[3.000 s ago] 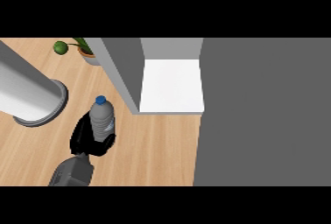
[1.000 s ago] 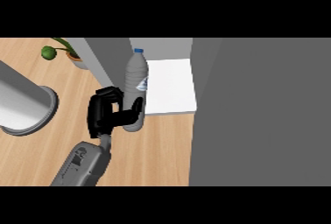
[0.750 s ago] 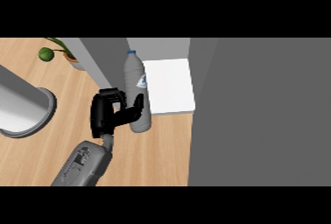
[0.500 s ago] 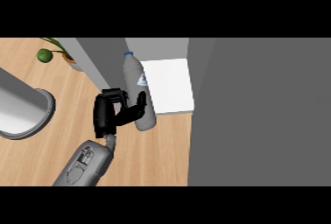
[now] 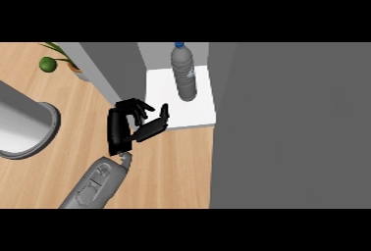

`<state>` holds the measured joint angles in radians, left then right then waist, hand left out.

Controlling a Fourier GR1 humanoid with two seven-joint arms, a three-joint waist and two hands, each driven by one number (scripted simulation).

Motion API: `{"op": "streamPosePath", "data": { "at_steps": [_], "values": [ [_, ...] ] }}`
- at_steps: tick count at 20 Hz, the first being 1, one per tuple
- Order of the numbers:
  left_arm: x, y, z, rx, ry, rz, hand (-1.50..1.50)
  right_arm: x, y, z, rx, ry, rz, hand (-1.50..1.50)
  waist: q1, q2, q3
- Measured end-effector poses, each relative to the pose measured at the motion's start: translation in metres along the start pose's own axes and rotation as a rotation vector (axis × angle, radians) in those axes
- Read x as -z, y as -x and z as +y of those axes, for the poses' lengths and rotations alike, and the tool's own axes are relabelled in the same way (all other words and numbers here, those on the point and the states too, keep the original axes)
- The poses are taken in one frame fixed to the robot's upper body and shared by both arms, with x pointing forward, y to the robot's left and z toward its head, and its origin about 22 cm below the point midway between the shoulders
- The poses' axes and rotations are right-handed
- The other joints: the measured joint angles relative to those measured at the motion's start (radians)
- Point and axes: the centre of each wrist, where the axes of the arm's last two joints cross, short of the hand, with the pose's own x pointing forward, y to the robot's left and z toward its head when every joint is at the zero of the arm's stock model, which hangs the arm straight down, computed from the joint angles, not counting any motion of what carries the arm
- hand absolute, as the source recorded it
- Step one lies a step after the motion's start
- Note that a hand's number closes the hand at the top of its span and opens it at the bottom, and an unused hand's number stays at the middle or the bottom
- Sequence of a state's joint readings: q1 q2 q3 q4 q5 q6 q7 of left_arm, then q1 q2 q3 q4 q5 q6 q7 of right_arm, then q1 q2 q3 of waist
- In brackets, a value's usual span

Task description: Pick up the bottled water, place it into the cabinet and close the cabinet

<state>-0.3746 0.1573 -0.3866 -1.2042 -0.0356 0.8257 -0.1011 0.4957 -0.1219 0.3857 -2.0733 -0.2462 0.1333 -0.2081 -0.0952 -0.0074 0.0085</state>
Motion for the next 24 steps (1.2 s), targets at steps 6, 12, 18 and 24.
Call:
{"op": "streamPosePath", "data": {
  "at_steps": [6, 12, 18, 24],
  "values": [
    [-0.0016, 0.0015, -0.0003, 0.070, 0.010, -0.045, -1.50, 0.0024, 0.0023, -0.0002, 0.003, 0.005, -0.004, -1.50, 0.004, -0.002, 0.003],
    [-0.0032, 0.0022, 0.0022, 0.104, 0.018, -0.065, -1.50, 0.0034, 0.0011, 0.0009, 0.004, -0.004, -0.010, -1.50, -0.003, 0.000, 0.005],
    [-0.0020, 0.0001, 0.0012, 0.094, 0.039, -0.054, -1.50, 0.0023, 0.0012, 0.0019, 0.003, -0.007, -0.011, -1.50, 0.000, 0.003, 0.003],
    [-0.0023, -0.0033, 0.0019, 0.005, 0.090, -0.046, -1.50, 0.0014, 0.0009, 0.0022, -0.004, -0.001, -0.019, -1.50, 0.013, 0.007, -0.002]
  ]
}}
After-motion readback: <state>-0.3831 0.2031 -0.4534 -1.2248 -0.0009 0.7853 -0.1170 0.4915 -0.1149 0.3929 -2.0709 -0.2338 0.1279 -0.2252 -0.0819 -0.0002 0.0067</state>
